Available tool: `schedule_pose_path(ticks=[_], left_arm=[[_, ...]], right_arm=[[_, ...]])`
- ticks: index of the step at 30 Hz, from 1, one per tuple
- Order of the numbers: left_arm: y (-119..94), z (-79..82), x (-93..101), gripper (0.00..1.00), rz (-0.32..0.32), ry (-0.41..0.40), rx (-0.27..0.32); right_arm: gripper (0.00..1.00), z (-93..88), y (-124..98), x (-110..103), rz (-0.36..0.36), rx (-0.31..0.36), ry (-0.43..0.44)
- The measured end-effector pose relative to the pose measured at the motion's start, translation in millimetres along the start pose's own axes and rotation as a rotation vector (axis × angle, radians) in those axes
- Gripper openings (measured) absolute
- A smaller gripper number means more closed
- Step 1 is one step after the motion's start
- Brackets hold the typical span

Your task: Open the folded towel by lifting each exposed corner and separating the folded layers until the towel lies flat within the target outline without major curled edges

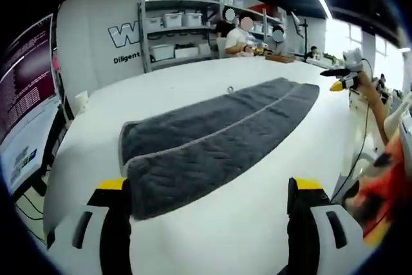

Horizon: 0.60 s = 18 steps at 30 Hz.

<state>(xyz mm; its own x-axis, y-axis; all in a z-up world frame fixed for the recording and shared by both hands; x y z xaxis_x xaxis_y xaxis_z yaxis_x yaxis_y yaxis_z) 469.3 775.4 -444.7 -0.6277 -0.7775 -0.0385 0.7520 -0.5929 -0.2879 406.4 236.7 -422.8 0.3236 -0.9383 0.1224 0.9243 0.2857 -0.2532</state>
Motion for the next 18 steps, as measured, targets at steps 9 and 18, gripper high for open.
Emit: schedule_pose_path(ticks=[9,18], left_arm=[[-11.2,-11.3,-1.1,0.97,0.007,-0.003,0.0],[-11.3,-9.2,-20.9,0.95,0.068,-0.017,0.018]], right_arm=[[0.96,-4.3,-0.5,-20.0,0.045,-0.018,-0.015],[0.94,-2.0,-3.1,-23.9,0.043,-0.004,-0.02]])
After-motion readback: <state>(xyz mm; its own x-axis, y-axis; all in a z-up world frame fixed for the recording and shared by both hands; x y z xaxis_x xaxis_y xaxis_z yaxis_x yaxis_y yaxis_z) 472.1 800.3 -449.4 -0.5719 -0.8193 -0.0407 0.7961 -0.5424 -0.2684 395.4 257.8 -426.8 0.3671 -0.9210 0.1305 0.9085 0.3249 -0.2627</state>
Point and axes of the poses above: the point that each gripper's makers call its tool centre point, and the gripper's own axes: y roughly forward along the fingers, x roughly to its right, z roughly out of its top, the point moved 7 cm from there along -y, roughly backward along the fingers, and after that the axes turned 14 degrees about x, right-handed, at the moved point
